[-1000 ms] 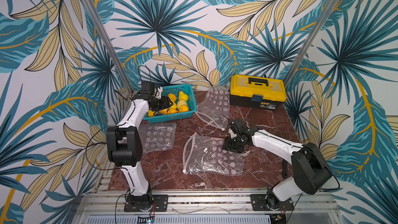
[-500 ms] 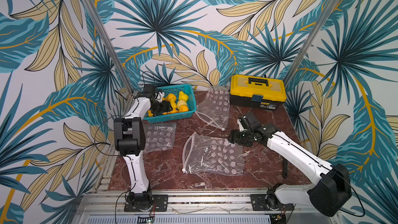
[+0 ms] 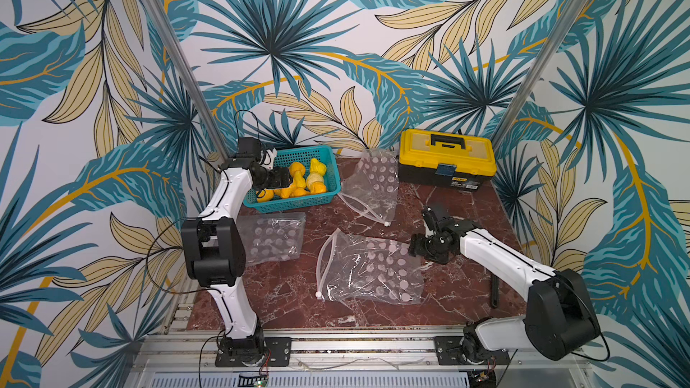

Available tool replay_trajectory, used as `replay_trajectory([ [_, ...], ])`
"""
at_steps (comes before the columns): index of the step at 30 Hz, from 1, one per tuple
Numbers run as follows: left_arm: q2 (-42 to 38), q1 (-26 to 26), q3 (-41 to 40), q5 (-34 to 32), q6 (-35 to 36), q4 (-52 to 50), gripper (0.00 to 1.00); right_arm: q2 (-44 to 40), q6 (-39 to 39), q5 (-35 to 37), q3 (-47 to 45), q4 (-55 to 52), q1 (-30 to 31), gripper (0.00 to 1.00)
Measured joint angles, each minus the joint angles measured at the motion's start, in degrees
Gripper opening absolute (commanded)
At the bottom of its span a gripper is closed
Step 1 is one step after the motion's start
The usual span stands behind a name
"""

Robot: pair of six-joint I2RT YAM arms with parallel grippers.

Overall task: Open the zip-top bag and take out the pear
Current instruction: Place the pear in the basket.

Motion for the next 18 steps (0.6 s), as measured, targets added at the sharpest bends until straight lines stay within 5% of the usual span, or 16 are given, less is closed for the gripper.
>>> replay_trajectory([
  [11, 6.0, 0.2, 1.6, 4.0, -0.3, -0.9, 0.85, 4.8, -0.4, -3.3, -0.3, 4.0, 0.0, 0.73],
  [18, 8.7, 0.3, 1.7, -2.1, 0.3, -3.2, 0.83, 6.1, -0.9, -4.2, -0.4, 5.2, 0.0, 0.5],
])
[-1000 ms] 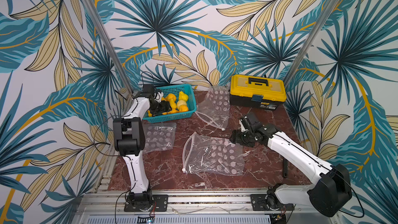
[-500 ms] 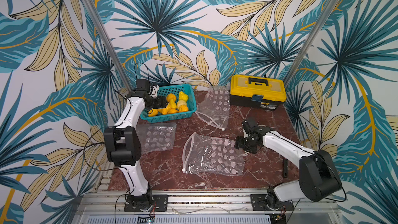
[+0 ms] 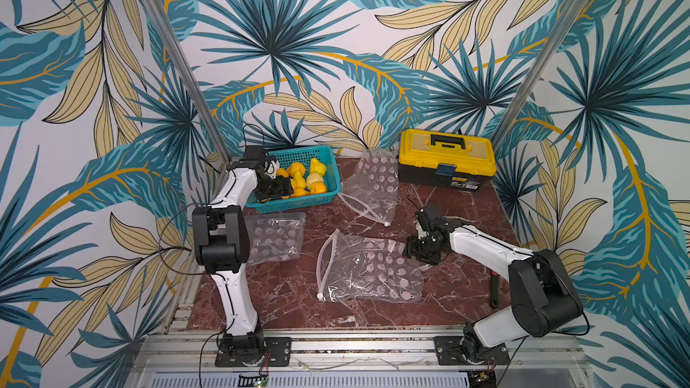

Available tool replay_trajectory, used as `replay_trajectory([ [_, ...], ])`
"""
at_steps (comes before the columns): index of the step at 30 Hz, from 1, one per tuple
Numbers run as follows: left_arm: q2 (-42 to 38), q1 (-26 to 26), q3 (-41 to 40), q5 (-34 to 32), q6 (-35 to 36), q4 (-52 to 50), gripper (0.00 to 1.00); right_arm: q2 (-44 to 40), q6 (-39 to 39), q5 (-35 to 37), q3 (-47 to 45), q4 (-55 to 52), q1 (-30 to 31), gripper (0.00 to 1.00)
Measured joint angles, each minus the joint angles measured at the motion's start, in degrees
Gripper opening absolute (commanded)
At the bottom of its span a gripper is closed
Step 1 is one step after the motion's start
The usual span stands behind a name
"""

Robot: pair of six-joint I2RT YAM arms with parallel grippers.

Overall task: Open the zip-top bag and take out the pear
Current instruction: Place the pear in the basket, then move the zipper food storage bag to the center of the board.

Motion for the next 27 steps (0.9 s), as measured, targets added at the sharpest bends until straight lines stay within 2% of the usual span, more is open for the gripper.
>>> replay_trajectory([
  [7, -2.3, 0.1, -0.1, -8.3, 1.2, -0.5, 0.81, 0.7, -0.6, -0.3, 0.0, 0.3, -0.5, 0.2],
  [12, -3.9, 0.4, -0.3, -13.7, 1.6, -0.6, 0.79, 0.6, -1.3, -0.3, 0.0, 0.2, -0.9, 0.05],
  [15, -4.5, 0.7, -0.9, -16.3, 1.9, -0.7, 0.78, 0.2, -1.8, 0.1, 0.2, -0.5, -1.1, 0.01],
  [19, -5.5, 1.1, -1.7, -18.6, 2.0, -1.0, 0.78, -2.7, -2.6, 1.0, 1.4, -2.7, -2.2, 0.0],
  [27, -10.7, 3.0, -2.3, -12.9, -1.3, -1.2, 0.78, -6.7, -6.3, 4.1, 8.9, -7.8, -6.1, 0.0],
])
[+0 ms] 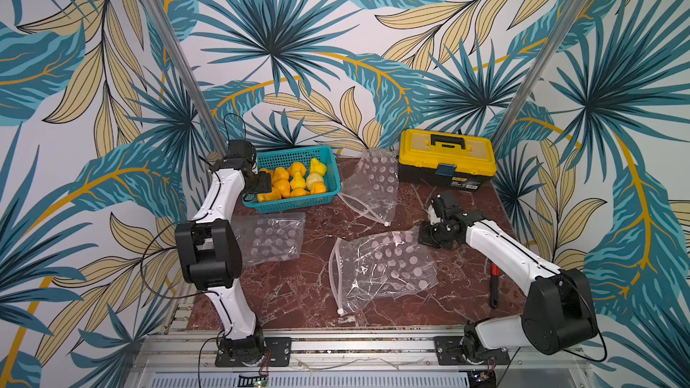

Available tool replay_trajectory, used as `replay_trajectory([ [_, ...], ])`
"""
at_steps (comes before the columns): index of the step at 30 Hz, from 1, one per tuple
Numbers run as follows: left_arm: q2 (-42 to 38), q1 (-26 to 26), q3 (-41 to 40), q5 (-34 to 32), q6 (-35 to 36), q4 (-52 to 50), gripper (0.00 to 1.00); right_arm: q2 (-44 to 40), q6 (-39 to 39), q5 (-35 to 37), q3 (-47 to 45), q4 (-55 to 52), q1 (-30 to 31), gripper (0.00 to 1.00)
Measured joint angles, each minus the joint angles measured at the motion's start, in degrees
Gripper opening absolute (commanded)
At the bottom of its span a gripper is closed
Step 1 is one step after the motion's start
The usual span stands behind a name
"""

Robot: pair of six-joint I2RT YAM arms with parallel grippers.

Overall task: Open the zip-top bag and take out the pear
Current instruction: Move the zipper food storage bag to the center of the board.

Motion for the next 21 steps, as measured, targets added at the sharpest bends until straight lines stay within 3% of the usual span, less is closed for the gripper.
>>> replay_trajectory([
  [5, -4.2, 0.1, -2.8, 6.9, -2.9, 1.0, 0.78, 0.2, -3.4, 1.8, 6.2, -3.5, -5.6, 0.0],
  [12, -10.7, 0.1, -15.0, 14.7, -6.5, 5.1, 0.78, 2.9, -6.6, 1.0, 13.4, -4.3, -19.8, 0.0],
  [17, -17.0, 0.1, -23.7, 15.2, -7.7, 8.1, 0.78, 8.5, -7.4, 0.0, 18.2, -3.8, -29.6, 0.0],
  [21, -23.3, 0.1, -30.6, 13.0, -8.1, 11.1, 0.81, 13.9, -8.1, 0.3, 23.2, -3.1, -33.9, 0.03],
])
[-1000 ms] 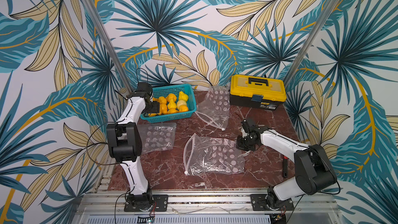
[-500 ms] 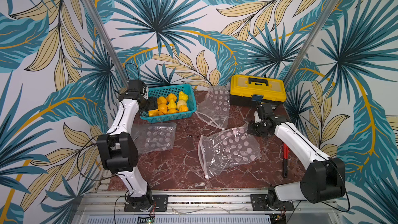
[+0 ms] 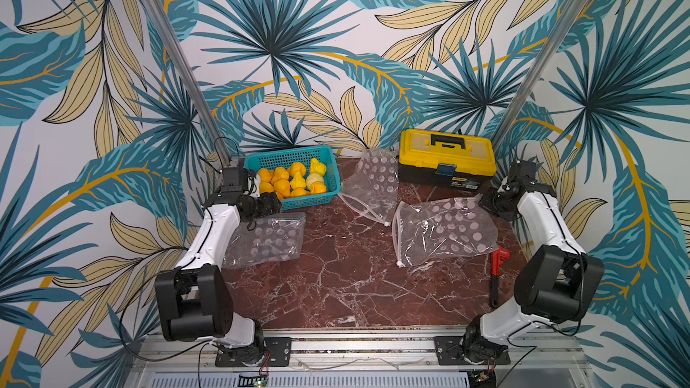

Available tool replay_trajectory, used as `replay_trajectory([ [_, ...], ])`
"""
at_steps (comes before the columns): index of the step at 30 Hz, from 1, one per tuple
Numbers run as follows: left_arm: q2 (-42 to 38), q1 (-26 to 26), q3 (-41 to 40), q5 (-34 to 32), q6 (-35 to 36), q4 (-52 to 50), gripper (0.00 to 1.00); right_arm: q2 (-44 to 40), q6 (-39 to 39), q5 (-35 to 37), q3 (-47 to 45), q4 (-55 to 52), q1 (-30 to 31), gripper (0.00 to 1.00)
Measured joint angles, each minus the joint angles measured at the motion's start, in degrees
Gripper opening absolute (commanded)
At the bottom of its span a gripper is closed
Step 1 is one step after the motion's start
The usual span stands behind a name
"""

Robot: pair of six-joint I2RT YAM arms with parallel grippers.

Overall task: Open the zip-top bag and take out the pear
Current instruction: Move the zipper food storage bag to the center of the board, then reset both arms

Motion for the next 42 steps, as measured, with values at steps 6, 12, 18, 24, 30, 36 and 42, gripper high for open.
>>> replay_trajectory([
  [6, -7.6, 0.0, -10.1, -6.7, -0.7, 4.2, 0.91, 4.6, -1.4, 4.2, 4.4, 0.1, -0.8, 0.51],
  [12, -8.8, 0.0, -17.3, -12.6, -3.1, 9.7, 1.0, 1.7, -2.3, 7.6, 2.6, 0.5, -0.8, 0.86],
  [18, -9.1, 0.0, -22.6, -17.3, -4.8, 16.5, 1.0, -6.4, -3.1, 7.6, -4.4, 3.1, -0.6, 1.0],
  [24, -10.5, -0.8, -27.8, -20.8, -3.5, 25.3, 1.0, -14.9, -3.2, 4.0, -17.7, 12.4, 2.7, 0.98],
  [30, -11.2, -3.0, -35.3, -21.8, 1.9, 37.7, 1.0, -19.2, -3.5, 3.2, -35.5, 29.7, 5.9, 0.97],
  [36, -11.6, -3.3, -41.5, -19.1, 6.0, 51.2, 0.99, -17.5, -6.8, 6.4, -47.1, 49.1, 10.5, 1.0],
  [42, -7.6, -3.4, -41.3, -16.9, 8.0, 62.4, 1.0, -14.6, -8.1, 7.9, -49.4, 62.2, 11.7, 0.99],
])
